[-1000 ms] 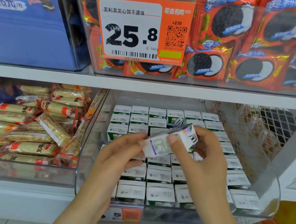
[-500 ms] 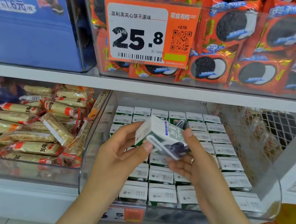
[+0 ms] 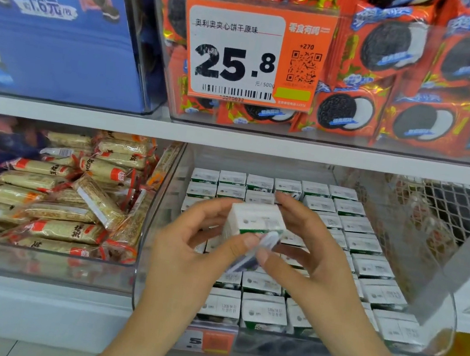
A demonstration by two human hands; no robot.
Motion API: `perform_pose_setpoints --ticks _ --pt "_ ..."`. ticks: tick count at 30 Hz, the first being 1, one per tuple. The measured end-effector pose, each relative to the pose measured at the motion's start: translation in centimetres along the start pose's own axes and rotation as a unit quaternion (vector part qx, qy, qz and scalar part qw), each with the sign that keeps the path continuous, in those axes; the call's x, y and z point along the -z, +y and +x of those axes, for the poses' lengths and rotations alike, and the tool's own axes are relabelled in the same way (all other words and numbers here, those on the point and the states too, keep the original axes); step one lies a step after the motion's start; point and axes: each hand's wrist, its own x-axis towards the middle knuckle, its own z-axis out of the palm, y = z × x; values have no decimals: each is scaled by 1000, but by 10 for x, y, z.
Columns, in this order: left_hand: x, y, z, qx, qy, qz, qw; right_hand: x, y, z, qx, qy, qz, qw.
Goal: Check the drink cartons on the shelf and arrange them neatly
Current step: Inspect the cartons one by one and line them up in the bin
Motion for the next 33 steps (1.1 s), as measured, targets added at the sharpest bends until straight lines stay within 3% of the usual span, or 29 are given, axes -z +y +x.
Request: perform_pose_setpoints --ticks 7,9,13,18,23,29,33 --pt "0 -9 1 24 -83 68 994 9 1 1 35 16 -131 991" --pt "1 -14 3 21 -104 153 982 20 1 8 27 35 -125 991" --pt "4 -29 5 26 -138 400 906 42 9 34 45 134 -161 977" --pt "7 -41 3 17 -185 494 849 55 34 65 42 158 -186 969" --pt "7 -46 3 -3 -187 528 828 56 41 84 27 100 -218 970" --pt "4 -47 5 -7 -188 544 818 57 45 89 62 94 -359 926" --pt "3 -46 5 -4 -191 550 813 58 51 94 34 94 -397 913"
